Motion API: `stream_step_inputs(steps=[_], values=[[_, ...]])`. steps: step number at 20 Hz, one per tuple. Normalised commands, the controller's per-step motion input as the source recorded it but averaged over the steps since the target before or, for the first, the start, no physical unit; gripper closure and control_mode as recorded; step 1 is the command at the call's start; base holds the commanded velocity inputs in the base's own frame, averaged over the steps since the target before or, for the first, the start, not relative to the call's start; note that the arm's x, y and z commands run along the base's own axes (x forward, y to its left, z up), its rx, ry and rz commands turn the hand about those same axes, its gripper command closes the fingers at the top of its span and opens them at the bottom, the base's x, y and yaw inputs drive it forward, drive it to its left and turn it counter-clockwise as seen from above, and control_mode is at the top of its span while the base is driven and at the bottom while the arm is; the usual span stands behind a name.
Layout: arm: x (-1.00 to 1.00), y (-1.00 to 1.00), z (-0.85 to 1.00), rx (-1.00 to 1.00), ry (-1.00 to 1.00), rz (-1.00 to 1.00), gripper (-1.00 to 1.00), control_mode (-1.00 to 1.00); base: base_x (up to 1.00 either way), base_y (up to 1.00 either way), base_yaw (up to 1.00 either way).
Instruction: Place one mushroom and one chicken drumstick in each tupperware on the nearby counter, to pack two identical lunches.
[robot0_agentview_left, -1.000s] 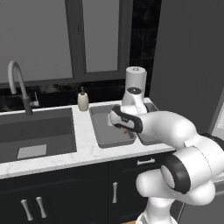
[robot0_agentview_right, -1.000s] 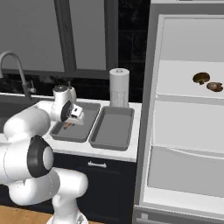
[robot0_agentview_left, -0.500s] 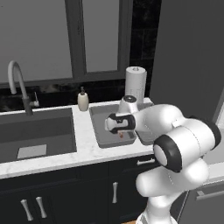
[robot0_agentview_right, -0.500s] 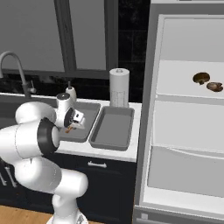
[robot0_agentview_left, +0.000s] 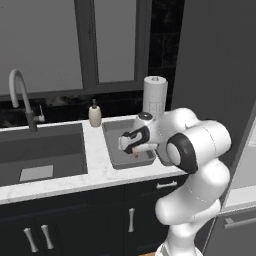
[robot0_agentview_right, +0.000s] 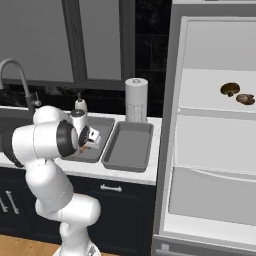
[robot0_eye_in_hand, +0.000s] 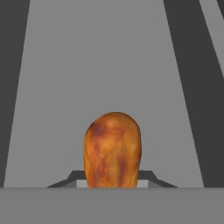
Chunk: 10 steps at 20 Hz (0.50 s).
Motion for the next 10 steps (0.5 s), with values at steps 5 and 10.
stream_step_inputs(steps=[5, 10], values=[[0.38, 0.06, -0.18, 0.0, 0.02, 0.0, 1.0, -1.0, 0.0, 0.0, 0.0], [0.05, 0.02, -0.38, 0.0, 0.01, 0.0, -1.0, -1.0, 0.0, 0.0, 0.0]])
